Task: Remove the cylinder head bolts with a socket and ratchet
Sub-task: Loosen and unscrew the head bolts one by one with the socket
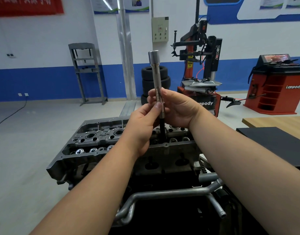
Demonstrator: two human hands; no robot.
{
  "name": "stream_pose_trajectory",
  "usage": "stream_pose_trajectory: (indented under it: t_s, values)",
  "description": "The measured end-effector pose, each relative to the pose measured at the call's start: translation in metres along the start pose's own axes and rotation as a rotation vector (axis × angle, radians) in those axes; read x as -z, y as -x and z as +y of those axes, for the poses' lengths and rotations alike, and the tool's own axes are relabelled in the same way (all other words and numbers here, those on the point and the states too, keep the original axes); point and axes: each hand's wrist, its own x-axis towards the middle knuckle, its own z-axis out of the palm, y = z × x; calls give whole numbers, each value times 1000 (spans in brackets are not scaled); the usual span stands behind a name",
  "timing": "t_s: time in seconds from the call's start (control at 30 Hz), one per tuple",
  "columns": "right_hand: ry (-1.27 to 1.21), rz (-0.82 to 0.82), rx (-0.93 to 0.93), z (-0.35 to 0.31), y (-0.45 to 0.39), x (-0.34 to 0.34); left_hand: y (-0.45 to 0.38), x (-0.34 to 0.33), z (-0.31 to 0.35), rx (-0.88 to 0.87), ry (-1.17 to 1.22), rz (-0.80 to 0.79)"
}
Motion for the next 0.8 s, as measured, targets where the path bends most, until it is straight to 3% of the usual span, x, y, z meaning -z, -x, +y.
stream_pose_trajectory:
  t_s: [0.37,0.53,0.8]
  values:
    - [63,57,10,1,1,0,-1,2,-2,-17,-9,-10]
    - [-33,-8,46,1,-1,-1,-3,-1,-3,-60,-10,33]
    - [50,84,18,1,0,1,-2,1,-2,-23,-36,-16]
